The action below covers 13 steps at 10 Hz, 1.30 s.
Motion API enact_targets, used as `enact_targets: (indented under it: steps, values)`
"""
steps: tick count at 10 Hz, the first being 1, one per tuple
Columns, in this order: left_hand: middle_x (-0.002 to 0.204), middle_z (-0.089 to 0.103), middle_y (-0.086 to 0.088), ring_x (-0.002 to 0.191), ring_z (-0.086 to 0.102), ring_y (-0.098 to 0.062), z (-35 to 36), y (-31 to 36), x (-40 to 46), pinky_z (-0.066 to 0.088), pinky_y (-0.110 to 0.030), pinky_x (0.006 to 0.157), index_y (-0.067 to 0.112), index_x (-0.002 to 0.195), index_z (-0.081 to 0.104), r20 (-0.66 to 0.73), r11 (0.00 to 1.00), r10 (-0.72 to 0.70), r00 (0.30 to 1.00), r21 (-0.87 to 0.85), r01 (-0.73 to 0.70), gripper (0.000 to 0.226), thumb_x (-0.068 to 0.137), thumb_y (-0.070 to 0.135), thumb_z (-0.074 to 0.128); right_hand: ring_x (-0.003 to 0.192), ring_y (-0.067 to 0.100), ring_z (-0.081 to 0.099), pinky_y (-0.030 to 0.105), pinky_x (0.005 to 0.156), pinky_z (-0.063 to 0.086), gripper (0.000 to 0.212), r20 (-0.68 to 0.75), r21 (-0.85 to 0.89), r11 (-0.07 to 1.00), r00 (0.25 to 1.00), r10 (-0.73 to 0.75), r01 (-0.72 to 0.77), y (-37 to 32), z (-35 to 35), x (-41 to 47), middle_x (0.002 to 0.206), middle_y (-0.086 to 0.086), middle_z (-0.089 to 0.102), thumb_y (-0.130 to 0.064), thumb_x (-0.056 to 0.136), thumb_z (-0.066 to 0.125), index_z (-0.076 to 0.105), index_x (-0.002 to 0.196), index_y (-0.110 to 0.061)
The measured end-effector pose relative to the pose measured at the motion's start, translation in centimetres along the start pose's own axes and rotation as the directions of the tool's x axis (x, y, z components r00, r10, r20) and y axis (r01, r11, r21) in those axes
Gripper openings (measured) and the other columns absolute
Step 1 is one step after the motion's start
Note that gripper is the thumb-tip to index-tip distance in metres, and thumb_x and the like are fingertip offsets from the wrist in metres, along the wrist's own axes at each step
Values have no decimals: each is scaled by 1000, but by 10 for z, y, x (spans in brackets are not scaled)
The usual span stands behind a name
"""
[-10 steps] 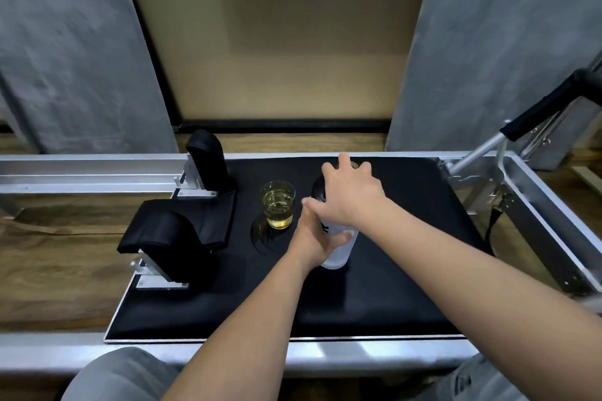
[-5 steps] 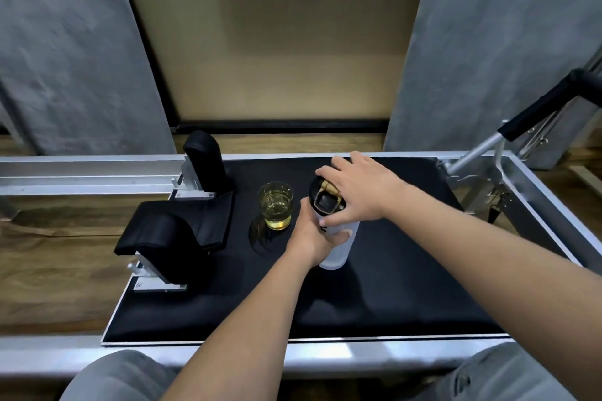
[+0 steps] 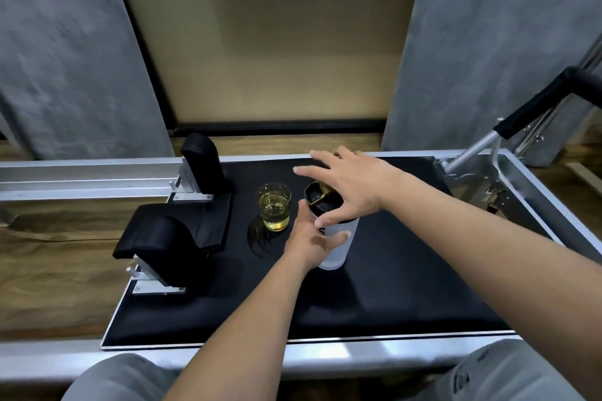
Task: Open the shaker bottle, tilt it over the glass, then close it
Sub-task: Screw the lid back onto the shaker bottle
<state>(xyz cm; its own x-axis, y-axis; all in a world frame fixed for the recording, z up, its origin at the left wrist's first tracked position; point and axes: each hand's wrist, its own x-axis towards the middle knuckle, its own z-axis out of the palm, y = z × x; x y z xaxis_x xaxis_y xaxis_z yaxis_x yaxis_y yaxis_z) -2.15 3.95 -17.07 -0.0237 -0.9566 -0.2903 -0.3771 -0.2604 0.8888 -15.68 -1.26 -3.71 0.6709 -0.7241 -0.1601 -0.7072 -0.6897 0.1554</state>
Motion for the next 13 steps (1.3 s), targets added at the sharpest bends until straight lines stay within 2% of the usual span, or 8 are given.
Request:
enact_targets:
  steps: [1, 3, 5, 6, 7, 8, 10, 13]
  values:
    - [125, 41, 19, 109, 50, -8, 2, 0, 6, 47, -18, 91, 36, 154, 13, -17, 998, -62, 998, 0, 62, 99, 86, 24, 85, 121, 33, 51, 46, 90, 51, 94, 12, 40, 992, 993, 120, -121, -9, 18, -1, 152, 4, 46, -85, 82, 48, 27, 159, -36]
    - [150, 53, 10, 133, 56, -14, 8, -9, 5, 48, -39, 113, 35, 156, 34, -125, 997, 22, 992, 80, -12, 117, 54, 53, 90, 102, 37, 53, 43, 72, 38, 72, -84, 135, 850, 848, 523, -510, -51, 31, 11, 122, 8, 56, -77, 86, 48, 44, 132, -23]
    - [151, 54, 3, 137, 55, -19, 10, -12, 5, 48, -38, 111, 25, 153, 41, -164, 989, 117, 979, 105, -100, 101, 69, 45, 93, 117, 40, 56, 46, 78, 48, 108, 22, 57, 923, 925, 379, -380, -27, 16, 6, 142, 9, 50, -96, 72, 48, 28, 154, -28]
    - [158, 38, 4, 143, 45, -24, 18, -2, 1, 46, -38, 103, 35, 155, 18, -130, 992, 35, 991, 122, -19, 104, 77, 55, 84, 128, 47, 52, 53, 86, 53, 132, 8, 52, 899, 900, 436, -436, -15, 6, 7, 163, 13, 31, -105, 60, 43, 0, 163, -36]
    - [161, 29, 5, 147, 37, -21, 26, 3, -9, 46, -39, 107, 23, 161, 16, -188, 959, 46, 981, 285, 9, 114, 77, 70, 75, 127, 46, 51, 54, 86, 54, 129, 53, 111, 888, 895, 444, -447, -20, 12, 6, 163, 14, 30, -103, 62, 46, 1, 163, -36]
    - [141, 34, 10, 136, 42, -17, 23, -3, -11, 50, -43, 105, 29, 145, 33, -220, 964, 183, 958, 230, -132, 107, 61, 76, 80, 112, 31, 53, 48, 84, 55, 96, 36, 147, 953, 965, 261, -264, -15, 21, -2, 140, 3, 51, -87, 77, 56, 35, 150, -30]
    - [134, 53, 12, 121, 57, -8, 13, -3, 11, 48, -9, 87, 33, 138, 33, -8, 983, 181, 983, 23, -181, 102, 62, 27, 101, 95, 24, 48, 39, 78, 43, 84, -91, -4, 999, 995, -43, 43, 5, 30, -15, 133, -2, 56, -82, 80, 49, 44, 144, -28]
    - [124, 67, 1, 115, 66, -21, 27, -2, 13, 57, -18, 83, 21, 139, 48, -34, 951, 161, 986, -261, -165, 95, 58, 11, 96, 93, 26, 38, 39, 73, 36, 74, -106, 77, 962, 958, 268, -261, -17, 38, -11, 125, 0, 56, -76, 82, 51, 47, 136, -25]
